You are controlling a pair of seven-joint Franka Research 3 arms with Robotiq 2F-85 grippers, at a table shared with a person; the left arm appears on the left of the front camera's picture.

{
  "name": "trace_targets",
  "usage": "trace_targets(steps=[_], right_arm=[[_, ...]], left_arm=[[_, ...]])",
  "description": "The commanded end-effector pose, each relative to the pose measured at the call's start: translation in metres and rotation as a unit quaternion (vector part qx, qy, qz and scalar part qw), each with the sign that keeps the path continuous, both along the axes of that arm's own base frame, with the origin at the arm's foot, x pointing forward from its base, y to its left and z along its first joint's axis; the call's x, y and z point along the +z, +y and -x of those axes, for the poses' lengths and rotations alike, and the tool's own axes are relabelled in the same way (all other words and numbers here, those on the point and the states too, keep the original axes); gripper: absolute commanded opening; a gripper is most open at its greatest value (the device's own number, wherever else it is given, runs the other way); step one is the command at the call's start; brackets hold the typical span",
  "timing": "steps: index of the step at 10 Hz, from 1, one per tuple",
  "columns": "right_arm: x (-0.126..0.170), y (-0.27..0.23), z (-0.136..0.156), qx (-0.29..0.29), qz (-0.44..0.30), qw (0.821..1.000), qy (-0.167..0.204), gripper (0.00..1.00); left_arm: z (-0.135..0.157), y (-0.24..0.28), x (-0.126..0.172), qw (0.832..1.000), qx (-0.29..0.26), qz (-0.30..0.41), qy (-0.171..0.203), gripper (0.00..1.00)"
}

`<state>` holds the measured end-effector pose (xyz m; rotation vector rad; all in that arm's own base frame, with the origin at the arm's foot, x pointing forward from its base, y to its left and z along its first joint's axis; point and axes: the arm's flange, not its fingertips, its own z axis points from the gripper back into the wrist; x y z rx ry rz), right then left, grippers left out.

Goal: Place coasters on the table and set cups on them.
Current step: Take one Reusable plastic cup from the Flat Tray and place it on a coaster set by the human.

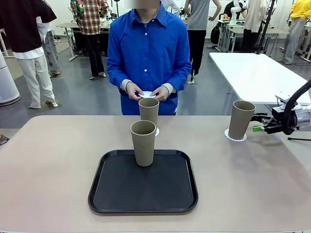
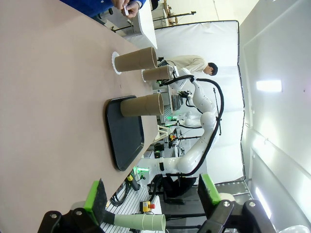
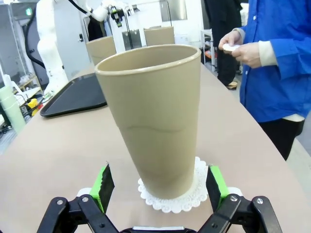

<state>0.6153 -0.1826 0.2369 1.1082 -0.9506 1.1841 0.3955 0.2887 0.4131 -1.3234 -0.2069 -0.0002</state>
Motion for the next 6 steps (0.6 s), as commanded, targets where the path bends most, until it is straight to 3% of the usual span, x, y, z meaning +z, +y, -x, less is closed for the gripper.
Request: trace_targets(steps=[1, 4, 6], right_arm=[[0.015, -0.008, 0.006, 0.003, 0.028, 0.999, 0.027, 1.00], [0.040, -0.018, 0.026, -0.043, 0.097, 0.992, 0.072, 1.00], [0.074, -0.011, 0.046, -0.095, 0.162, 0.974, 0.127, 1.00]], left_arm=[[-0.001, 0.001, 0.003, 1.000, 0.005, 0.004, -0.001, 1.00], [-0.001, 0.001, 0.003, 1.000, 0.005, 0.004, -0.001, 1.00], [-0.001, 0.001, 0.003, 1.000, 0.005, 0.004, -0.001, 1.00]])
